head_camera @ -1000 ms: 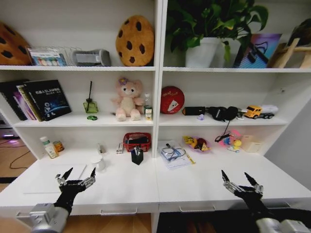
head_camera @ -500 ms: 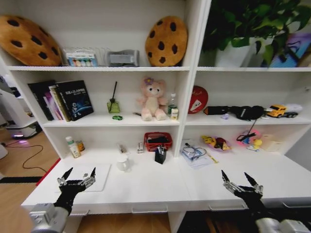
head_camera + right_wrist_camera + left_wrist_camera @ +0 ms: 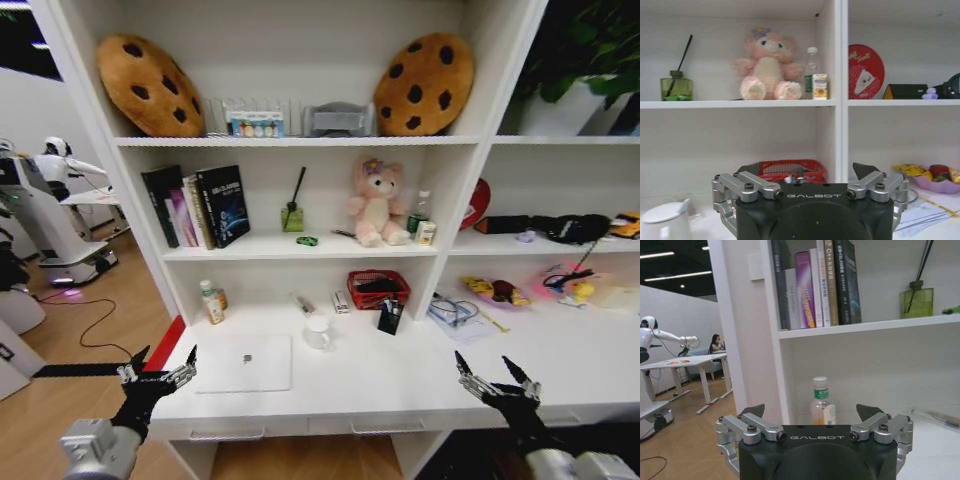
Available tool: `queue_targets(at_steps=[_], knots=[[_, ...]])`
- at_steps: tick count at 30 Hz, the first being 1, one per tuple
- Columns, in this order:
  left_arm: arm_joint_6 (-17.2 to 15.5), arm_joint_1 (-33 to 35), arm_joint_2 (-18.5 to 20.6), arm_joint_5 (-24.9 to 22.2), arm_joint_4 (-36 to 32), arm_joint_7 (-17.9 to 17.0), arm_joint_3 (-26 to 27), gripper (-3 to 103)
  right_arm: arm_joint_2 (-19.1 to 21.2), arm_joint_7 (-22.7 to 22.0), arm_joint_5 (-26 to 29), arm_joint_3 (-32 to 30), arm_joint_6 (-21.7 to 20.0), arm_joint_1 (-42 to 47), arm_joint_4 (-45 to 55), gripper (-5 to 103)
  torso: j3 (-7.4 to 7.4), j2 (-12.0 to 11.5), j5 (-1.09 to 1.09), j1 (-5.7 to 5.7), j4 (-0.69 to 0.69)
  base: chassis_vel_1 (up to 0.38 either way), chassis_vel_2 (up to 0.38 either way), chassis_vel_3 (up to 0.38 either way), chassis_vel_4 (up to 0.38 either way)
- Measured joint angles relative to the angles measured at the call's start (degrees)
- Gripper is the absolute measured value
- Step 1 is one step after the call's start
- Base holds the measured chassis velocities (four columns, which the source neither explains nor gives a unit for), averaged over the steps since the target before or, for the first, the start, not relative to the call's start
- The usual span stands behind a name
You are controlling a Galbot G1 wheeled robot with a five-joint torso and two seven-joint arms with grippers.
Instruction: Organize the objects on the table.
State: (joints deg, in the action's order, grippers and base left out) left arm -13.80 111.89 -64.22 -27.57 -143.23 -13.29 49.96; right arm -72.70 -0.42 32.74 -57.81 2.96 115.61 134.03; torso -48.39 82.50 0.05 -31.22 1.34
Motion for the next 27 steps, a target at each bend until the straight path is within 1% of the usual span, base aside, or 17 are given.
queue_targets(at_steps=[2,3,4,5,6,8,9,10,11,12,13,15,19,27], knots=[[0.0,0.0,0.0,0.0,0.0,0.0,0.0,100,0.0,0.0,0.0,0.0,0.0,0.0,0.0,100,-0.01,0.0,0.01,-0.01,-0.01,0.283,0.315,-0.313,-0.269],[0.0,0.0,0.0,0.0,0.0,0.0,0.0,100,0.0,0.0,0.0,0.0,0.0,0.0,0.0,100,0.0,0.0,-0.14,-0.01,0.02,0.17,0.205,-0.221,-0.269],[0.0,0.0,0.0,0.0,0.0,0.0,0.0,100,0.0,0.0,0.0,0.0,0.0,0.0,0.0,100,0.02,0.0,-0.15,0.0,0.06,0.17,0.205,-0.114,-0.157],[0.0,0.0,0.0,0.0,0.0,0.0,0.0,100,0.0,0.0,0.0,0.0,0.0,0.0,0.0,100,0.02,0.0,-0.06,0.02,0.03,0.147,-0.002,-0.114,-0.096],[0.0,0.0,0.0,0.0,0.0,0.0,0.0,100,0.0,0.0,0.0,0.0,0.0,0.0,0.0,100,0.02,0.0,-0.06,0.02,0.03,0.147,-0.002,-0.114,-0.096],[0.0,0.0,0.0,0.0,0.0,0.0,0.0,100,0.0,0.0,0.0,0.0,0.0,0.0,0.0,100,-0.01,0.0,-0.03,-0.02,-0.08,0.104,0.04,0.011,-0.048],[0.0,0.0,0.0,0.0,0.0,0.0,0.0,100,0.0,0.0,0.0,0.0,0.0,0.0,0.0,100,-0.01,0.0,-0.03,-0.02,-0.08,0.104,0.076,0.031,0.0],[0.0,0.0,0.0,0.0,0.0,0.0,0.0,100,0.0,0.0,0.0,0.0,0.0,0.0,0.0,100,-0.02,0.0,-0.07,-0.04,-0.04,-0.003,0.076,0.031,0.029],[0.0,0.0,0.0,0.0,0.0,0.0,0.0,100,0.0,0.0,0.0,0.0,0.0,0.0,0.0,100,-0.01,0.0,-0.04,-0.03,-0.03,-0.003,-0.003,0.089,0.029],[0.0,0.0,0.0,0.0,0.0,0.0,0.0,100,0.0,0.0,0.0,0.0,0.0,0.0,0.0,100,-0.01,0.0,-0.02,-0.02,0.01,-0.093,-0.003,0.054,0.029],[0.0,0.0,0.0,0.0,0.0,0.0,0.0,100,0.0,0.0,0.0,0.0,0.0,0.0,0.0,100,-0.01,0.0,-0.02,-0.02,0.01,-0.093,-0.003,0.054,0.029],[0.0,0.0,0.0,0.0,0.0,0.1,0.0,100,0.0,0.0,0.0,0.0,0.0,0.0,0.0,100,-0.02,0.0,-0.04,-0.04,0.04,-0.1,-0.112,0.025,0.077],[0.0,0.0,0.0,0.0,0.0,0.1,0.0,100,0.0,0.0,0.0,0.0,0.0,0.0,0.0,100,-0.01,0.0,-0.04,-0.02,-0.01,0.021,-0.113,-0.04,0.106],[0.0,0.0,0.0,0.0,0.0,0.0,0.0,100,0.0,0.0,0.0,0.0,0.0,0.0,0.0,100,0.0,0.0,-0.07,-0.01,0.0,0.175,-0.138,-0.181,0.148]])
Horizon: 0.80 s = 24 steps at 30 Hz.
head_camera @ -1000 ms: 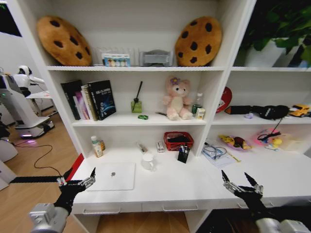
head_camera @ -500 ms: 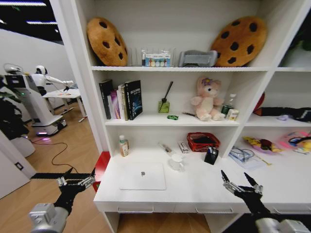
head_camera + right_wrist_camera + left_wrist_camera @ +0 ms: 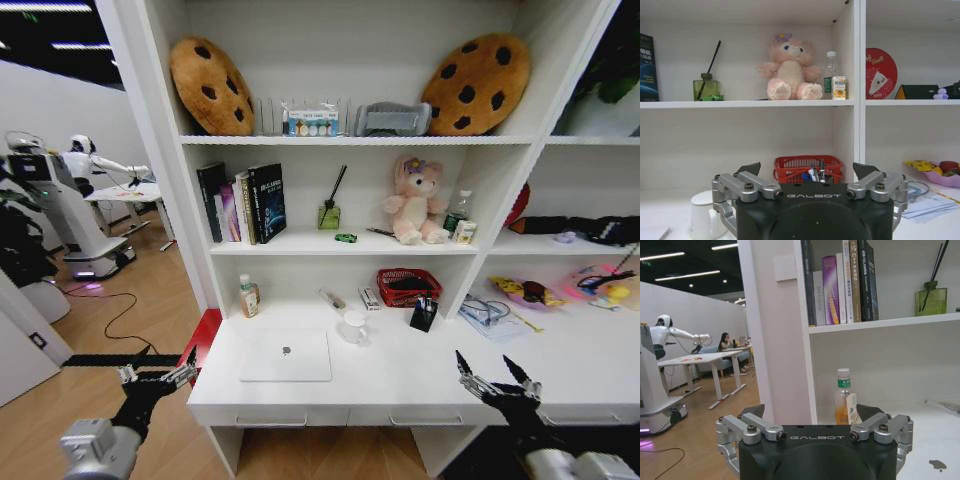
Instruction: Organize the objects on the table.
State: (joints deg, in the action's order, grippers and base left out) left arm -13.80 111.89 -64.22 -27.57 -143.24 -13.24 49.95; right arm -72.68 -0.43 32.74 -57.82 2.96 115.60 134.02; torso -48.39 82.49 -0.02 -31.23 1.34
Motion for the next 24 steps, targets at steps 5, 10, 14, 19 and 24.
queue_targets(at_steps=[5,10,14,19,24], knots=[[0.0,0.0,0.0,0.0,0.0,0.0,0.0,100,0.0,0.0,0.0,0.0,0.0,0.0,0.0,100,0.0,0.0,0.01,0.0,0.0,0.234,-0.212,-0.262,0.225],[0.0,0.0,0.0,0.0,0.0,0.0,0.0,100,0.0,0.0,0.0,0.0,0.0,0.0,0.0,100,0.0,0.0,0.01,0.01,-0.01,0.249,-0.286,-0.279,0.295],[0.0,0.0,0.0,0.0,0.0,0.0,0.0,100,0.0,0.0,0.0,0.0,0.0,0.0,0.0,100,0.0,0.0,0.04,0.01,-0.01,0.337,-0.36,-0.338,0.35],[0.0,0.0,0.0,0.0,0.0,0.0,0.0,100,0.0,0.0,0.0,0.0,0.0,0.0,0.0,100,-0.01,0.0,0.09,0.01,-0.01,0.366,-0.355,-0.354,0.366],[0.0,0.0,0.0,0.0,0.0,0.0,0.0,100,0.0,0.0,0.0,0.0,0.0,0.0,0.0,100,-0.02,0.0,0.09,0.0,-0.02,0.361,-0.357,-0.373,0.352]])
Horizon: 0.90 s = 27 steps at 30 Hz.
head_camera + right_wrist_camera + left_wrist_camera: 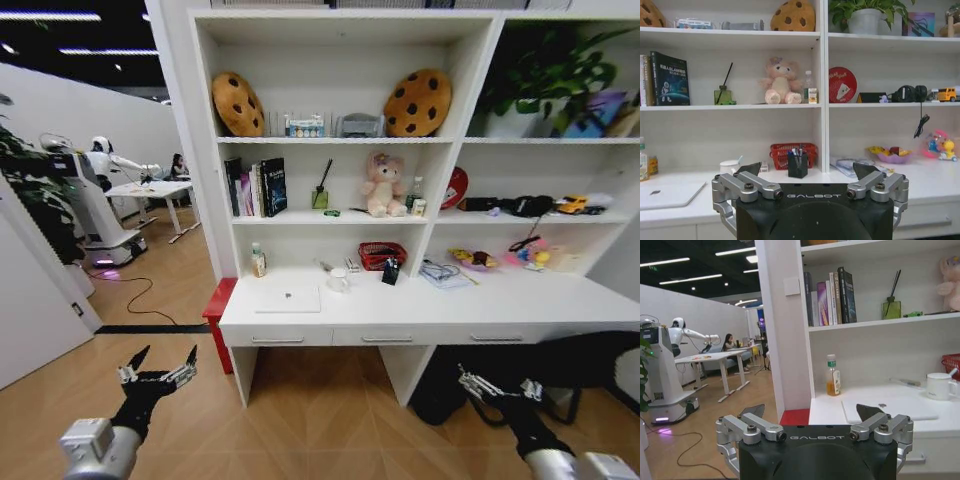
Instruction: Organize the objects on the table.
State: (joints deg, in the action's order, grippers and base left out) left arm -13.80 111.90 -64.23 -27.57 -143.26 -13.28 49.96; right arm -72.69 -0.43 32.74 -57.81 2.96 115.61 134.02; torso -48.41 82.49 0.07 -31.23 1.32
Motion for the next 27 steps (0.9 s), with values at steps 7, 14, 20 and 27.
queue_targets(at_steps=[7,14,20,27], knots=[[0.0,0.0,0.0,0.0,0.0,0.0,0.0,100,0.0,0.0,0.0,0.0,0.0,0.0,0.0,100,0.03,0.0,-0.06,0.06,0.01,0.263,-0.247,-0.272,0.258],[0.0,0.0,0.0,0.0,0.0,0.0,0.0,100,0.0,0.0,0.0,0.0,0.0,0.0,0.0,100,0.01,0.0,-0.02,-0.01,0.04,0.008,-0.007,-0.042,0.03],[0.0,0.0,0.0,0.0,0.0,0.0,0.0,100,0.0,0.0,0.0,0.0,0.0,0.0,0.0,100,0.0,0.0,-0.07,-0.06,0.0,-0.04,0.053,0.081,-0.029],[0.0,0.0,0.0,0.0,0.0,0.0,0.0,100,0.0,0.0,0.0,0.0,0.0,0.0,0.0,100,0.02,0.0,-0.07,0.02,0.02,0.0,0.0,0.0,0.0]])
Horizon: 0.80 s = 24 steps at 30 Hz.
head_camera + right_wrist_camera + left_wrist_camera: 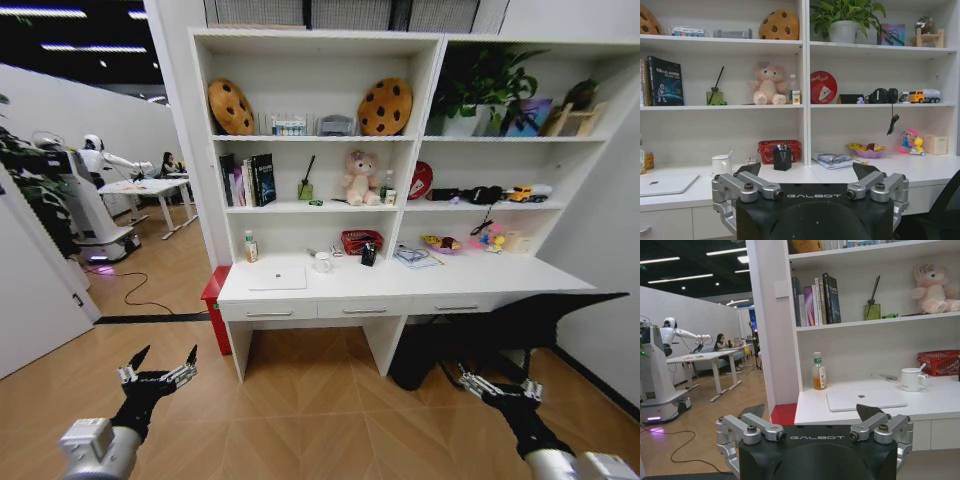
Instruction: Organize the objects on the table.
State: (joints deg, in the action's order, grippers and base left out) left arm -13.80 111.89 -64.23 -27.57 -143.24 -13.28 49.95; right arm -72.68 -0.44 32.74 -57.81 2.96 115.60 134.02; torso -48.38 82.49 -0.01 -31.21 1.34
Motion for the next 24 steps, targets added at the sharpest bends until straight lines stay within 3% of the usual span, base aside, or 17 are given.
queue_targets(at_steps=[24], knots=[[0.0,0.0,0.0,0.0,0.0,0.0,0.0,100,0.0,0.0,0.0,0.0,0.0,0.0,0.0,100,0.0,0.0,0.01,-0.01,-0.03,0.007,0.005,0.005,0.007]])
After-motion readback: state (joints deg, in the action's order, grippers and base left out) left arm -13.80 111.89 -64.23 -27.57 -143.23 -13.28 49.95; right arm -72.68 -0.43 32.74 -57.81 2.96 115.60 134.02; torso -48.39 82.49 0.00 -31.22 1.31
